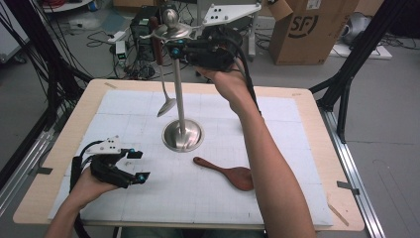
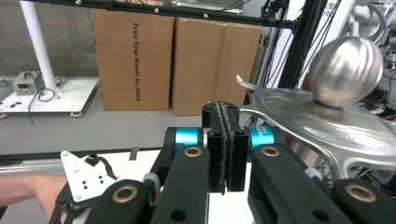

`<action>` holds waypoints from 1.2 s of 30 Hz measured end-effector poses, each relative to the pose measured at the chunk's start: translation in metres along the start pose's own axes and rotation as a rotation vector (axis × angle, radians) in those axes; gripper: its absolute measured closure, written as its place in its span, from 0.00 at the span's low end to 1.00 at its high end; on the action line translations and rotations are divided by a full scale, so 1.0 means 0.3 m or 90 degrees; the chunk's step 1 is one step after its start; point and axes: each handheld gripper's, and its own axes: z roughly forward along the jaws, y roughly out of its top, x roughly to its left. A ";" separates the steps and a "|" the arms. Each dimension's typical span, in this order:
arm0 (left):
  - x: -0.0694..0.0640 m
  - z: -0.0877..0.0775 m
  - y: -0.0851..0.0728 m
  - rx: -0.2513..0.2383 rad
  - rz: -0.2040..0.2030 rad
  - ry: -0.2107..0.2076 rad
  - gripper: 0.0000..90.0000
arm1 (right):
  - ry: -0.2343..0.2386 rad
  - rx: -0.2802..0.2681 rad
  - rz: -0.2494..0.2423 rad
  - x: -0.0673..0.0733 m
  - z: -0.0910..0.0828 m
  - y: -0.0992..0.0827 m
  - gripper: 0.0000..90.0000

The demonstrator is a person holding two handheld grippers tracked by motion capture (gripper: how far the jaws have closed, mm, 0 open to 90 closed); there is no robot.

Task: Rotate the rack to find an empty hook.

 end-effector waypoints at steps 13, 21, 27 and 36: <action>0.008 -0.004 -0.001 -0.006 -0.006 0.000 0.20 | 0.010 -0.002 0.025 -0.008 -0.020 -0.042 0.91; 0.015 -0.006 -0.002 -0.012 -0.014 0.003 0.20 | 0.001 0.002 0.047 -0.021 -0.054 -0.085 0.83; 0.018 -0.008 -0.001 -0.009 -0.012 0.010 0.20 | -0.022 0.005 0.077 -0.035 -0.093 -0.134 0.70; 0.020 -0.006 -0.002 -0.011 -0.013 0.012 0.20 | -0.031 0.013 0.103 -0.034 -0.128 -0.183 0.61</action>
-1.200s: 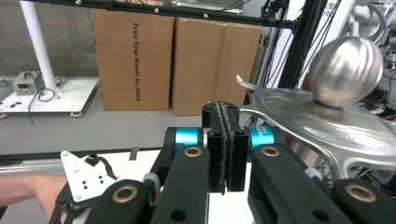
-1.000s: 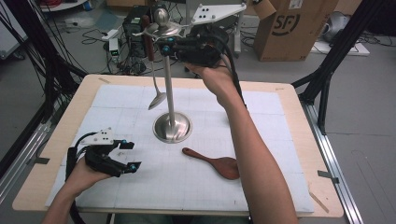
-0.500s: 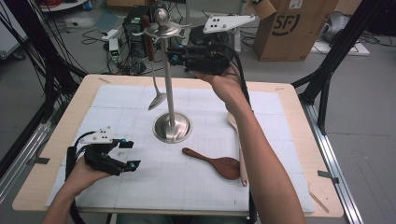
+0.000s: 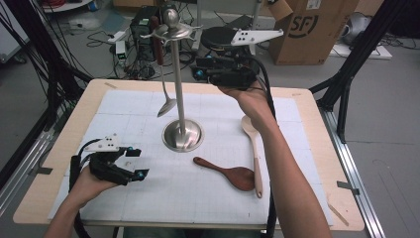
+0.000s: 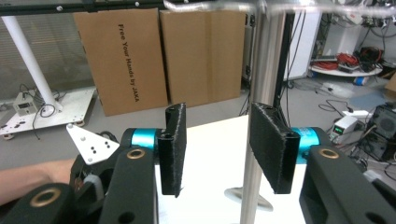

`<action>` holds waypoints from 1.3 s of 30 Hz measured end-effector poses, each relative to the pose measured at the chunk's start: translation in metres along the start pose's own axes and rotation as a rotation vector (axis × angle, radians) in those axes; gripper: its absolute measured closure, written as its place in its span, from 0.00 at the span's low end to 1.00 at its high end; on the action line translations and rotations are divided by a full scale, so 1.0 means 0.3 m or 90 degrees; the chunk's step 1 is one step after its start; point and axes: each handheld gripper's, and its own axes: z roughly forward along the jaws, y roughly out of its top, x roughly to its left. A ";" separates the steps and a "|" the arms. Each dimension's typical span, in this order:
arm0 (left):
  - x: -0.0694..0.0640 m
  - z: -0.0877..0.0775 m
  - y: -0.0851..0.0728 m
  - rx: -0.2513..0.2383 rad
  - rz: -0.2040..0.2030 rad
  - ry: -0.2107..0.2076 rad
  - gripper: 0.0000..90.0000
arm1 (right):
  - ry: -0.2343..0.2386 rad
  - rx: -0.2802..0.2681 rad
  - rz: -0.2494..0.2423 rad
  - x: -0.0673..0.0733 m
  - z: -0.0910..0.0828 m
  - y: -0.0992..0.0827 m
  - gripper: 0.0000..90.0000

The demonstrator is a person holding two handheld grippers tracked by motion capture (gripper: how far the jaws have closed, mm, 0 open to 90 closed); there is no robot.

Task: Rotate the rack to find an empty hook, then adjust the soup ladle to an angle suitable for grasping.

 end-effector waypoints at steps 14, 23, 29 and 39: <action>-0.001 0.005 0.000 0.006 0.002 -0.001 0.20 | -0.010 0.021 0.041 -0.012 -0.052 -0.138 0.57; 0.001 0.002 0.000 0.003 0.000 -0.002 0.20 | -0.012 0.035 0.057 -0.021 -0.063 -0.178 0.55; 0.000 -0.001 0.000 0.001 -0.001 -0.001 0.20 | -0.012 0.049 0.059 -0.016 -0.058 -0.223 0.54; -0.002 -0.001 0.000 0.002 -0.001 0.000 0.20 | -0.014 0.064 0.073 -0.015 -0.070 -0.286 0.53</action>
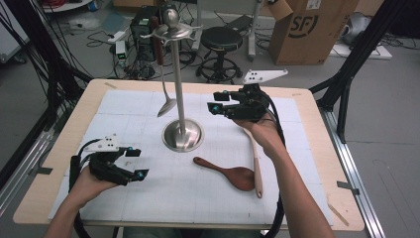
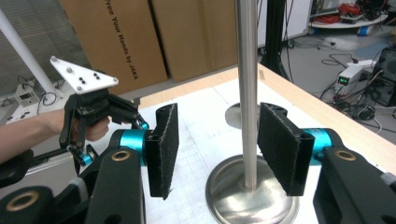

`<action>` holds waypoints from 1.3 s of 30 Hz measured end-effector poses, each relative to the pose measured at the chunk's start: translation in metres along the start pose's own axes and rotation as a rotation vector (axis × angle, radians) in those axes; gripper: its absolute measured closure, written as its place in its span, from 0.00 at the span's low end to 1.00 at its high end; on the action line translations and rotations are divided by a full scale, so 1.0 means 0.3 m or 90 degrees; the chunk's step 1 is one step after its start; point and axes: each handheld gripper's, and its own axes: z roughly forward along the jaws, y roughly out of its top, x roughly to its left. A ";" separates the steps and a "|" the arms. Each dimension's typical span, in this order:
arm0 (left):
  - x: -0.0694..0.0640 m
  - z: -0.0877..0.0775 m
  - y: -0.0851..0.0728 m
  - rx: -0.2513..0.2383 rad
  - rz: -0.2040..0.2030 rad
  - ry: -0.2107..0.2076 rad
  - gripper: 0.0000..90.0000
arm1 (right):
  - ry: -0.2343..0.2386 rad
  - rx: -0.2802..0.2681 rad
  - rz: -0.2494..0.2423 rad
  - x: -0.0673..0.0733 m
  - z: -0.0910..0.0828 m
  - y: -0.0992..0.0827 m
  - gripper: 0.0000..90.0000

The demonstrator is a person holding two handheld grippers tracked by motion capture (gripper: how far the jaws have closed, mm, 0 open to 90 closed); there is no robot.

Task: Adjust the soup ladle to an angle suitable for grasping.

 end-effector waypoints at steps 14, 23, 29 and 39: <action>-0.004 0.004 0.000 0.004 0.005 -0.001 0.20 | -0.007 0.006 0.010 0.005 -0.030 -0.064 0.51; -0.010 0.010 0.001 0.008 0.004 0.003 0.20 | -0.008 0.017 0.020 0.015 -0.042 -0.119 0.50; -0.011 0.016 0.001 0.011 0.005 0.003 0.20 | -0.012 0.022 0.026 0.014 -0.057 -0.155 0.49; -0.009 0.016 -0.001 0.008 0.001 0.007 0.20 | -0.019 0.036 0.035 0.021 -0.075 -0.211 0.48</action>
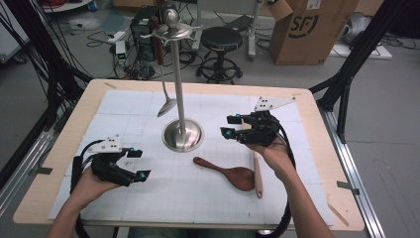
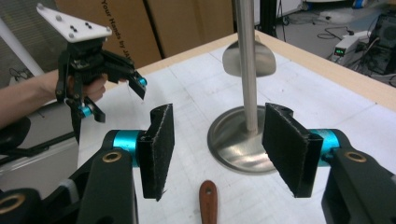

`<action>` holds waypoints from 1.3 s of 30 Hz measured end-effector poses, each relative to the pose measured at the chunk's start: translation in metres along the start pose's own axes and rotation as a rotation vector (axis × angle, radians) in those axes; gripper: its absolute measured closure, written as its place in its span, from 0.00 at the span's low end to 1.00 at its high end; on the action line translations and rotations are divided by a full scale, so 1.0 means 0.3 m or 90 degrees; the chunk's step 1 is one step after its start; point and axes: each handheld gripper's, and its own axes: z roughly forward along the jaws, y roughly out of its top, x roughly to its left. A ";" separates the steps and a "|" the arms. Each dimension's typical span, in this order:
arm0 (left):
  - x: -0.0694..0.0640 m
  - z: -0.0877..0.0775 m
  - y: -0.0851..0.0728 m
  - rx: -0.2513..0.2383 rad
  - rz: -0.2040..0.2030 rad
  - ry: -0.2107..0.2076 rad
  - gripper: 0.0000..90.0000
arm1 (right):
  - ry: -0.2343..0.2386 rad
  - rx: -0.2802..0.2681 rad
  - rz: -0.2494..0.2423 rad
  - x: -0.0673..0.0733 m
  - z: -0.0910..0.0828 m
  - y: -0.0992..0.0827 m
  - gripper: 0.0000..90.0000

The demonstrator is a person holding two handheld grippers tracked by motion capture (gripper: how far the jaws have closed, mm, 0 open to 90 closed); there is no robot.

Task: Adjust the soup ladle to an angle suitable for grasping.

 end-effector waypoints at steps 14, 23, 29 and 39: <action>0.001 0.003 -0.006 0.002 -0.003 0.005 0.20 | -0.007 0.012 0.012 0.000 -0.008 -0.074 0.48; 0.000 0.005 -0.006 0.003 -0.002 0.005 0.20 | -0.013 0.034 0.018 0.000 -0.004 -0.136 0.48; 0.001 0.004 -0.006 0.003 -0.001 0.008 0.20 | -0.019 0.050 0.024 -0.003 0.002 -0.168 0.49; 0.001 0.004 -0.006 0.001 -0.002 0.007 0.20 | -0.025 0.072 0.030 -0.012 0.009 -0.221 0.50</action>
